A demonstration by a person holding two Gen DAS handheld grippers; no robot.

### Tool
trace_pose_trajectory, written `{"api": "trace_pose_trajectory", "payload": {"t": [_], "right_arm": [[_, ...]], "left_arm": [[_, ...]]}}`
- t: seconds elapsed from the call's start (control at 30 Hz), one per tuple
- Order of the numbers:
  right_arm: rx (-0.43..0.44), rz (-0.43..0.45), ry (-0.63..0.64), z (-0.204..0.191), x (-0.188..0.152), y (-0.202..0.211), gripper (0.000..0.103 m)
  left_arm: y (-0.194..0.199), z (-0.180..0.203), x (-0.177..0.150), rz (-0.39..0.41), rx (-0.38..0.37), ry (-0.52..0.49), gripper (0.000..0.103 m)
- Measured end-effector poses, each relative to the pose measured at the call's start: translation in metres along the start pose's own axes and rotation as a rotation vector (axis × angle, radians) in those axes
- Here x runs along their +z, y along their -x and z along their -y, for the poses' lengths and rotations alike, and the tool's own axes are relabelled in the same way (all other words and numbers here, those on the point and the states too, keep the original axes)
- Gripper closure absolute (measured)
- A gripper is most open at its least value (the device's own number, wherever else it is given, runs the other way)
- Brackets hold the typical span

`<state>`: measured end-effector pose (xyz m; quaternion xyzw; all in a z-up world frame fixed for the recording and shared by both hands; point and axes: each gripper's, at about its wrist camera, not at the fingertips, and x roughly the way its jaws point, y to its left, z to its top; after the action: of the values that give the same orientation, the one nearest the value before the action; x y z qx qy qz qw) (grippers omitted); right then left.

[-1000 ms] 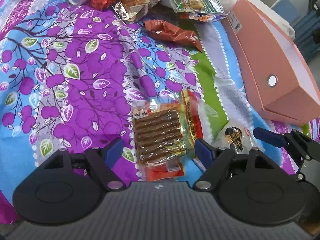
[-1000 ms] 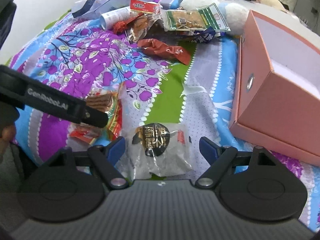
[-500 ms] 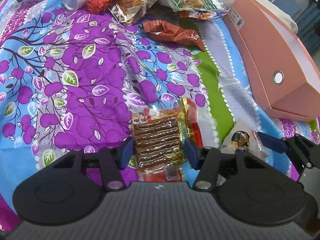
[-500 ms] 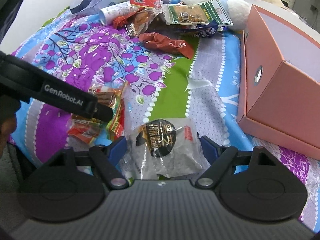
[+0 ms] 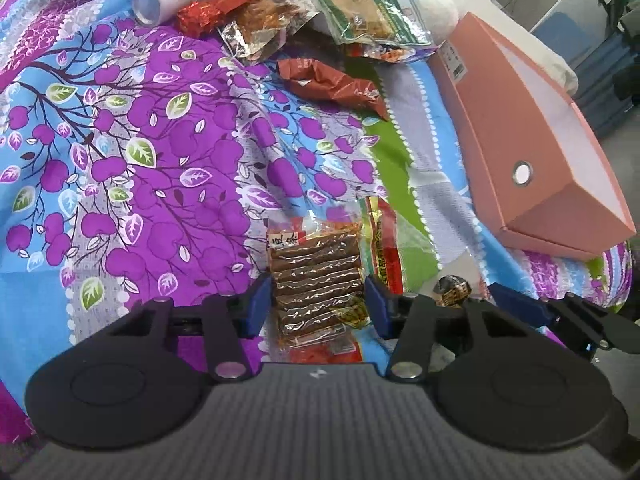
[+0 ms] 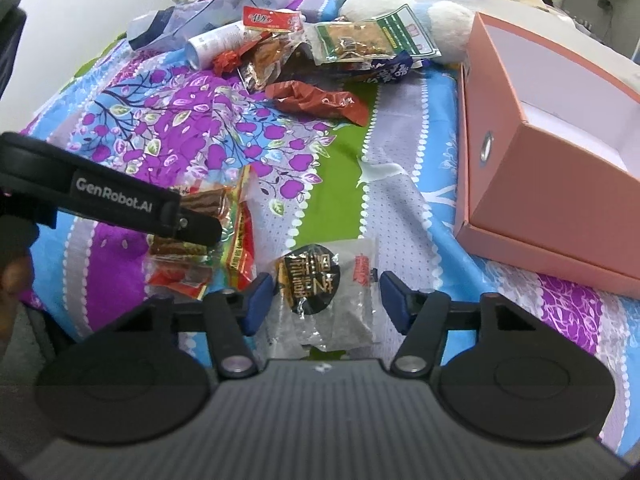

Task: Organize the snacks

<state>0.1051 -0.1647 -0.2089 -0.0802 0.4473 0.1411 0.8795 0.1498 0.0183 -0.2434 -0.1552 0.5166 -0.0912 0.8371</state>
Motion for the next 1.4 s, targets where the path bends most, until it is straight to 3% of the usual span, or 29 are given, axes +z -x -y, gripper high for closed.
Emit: {"api": "trace_pose_trajectory", "payload": {"t": [0.2, 0.3, 0.6, 0.67, 0.8, 1.0, 1.07, 1.1, 1.4], "right_arm": [[0.01, 0.017, -0.027, 0.001, 0.001, 0.013, 0.05], [-0.012, 0.024, -0.011, -0.001, 0.001, 0.017, 0.067], [-0.024, -0.012, -0.035, 0.01, -0.012, 0.004, 0.066], [-0.023, 0.004, -0.061, 0.012, -0.015, 0.003, 0.062], [-0.016, 0.022, -0.109, 0.017, -0.014, -0.002, 0.044], [0.071, -0.005, -0.167, 0.031, -0.013, -0.017, 0.045], [0.109, -0.016, -0.19, 0.034, -0.012, -0.018, 0.063], [0.142, -0.021, -0.204, 0.035, -0.012, -0.018, 0.067], [0.067, 0.011, -0.176, 0.024, -0.003, 0.005, 0.078]], "left_arm": [[0.015, 0.002, 0.002, 0.026, -0.022, 0.016, 0.048], [0.022, 0.002, 0.004, 0.049, -0.015, 0.019, 0.048], [0.025, -0.002, 0.006, 0.053, -0.016, 0.031, 0.049], [0.025, -0.003, 0.004, 0.051, -0.015, 0.038, 0.049], [0.027, -0.006, 0.0, 0.049, -0.011, 0.046, 0.049], [0.028, -0.012, -0.002, 0.044, -0.007, 0.055, 0.049], [0.028, -0.013, -0.003, 0.045, -0.007, 0.059, 0.049], [0.029, -0.013, -0.003, 0.045, -0.007, 0.06, 0.049], [0.045, -0.005, 0.004, 0.075, -0.025, 0.046, 0.049]]}}
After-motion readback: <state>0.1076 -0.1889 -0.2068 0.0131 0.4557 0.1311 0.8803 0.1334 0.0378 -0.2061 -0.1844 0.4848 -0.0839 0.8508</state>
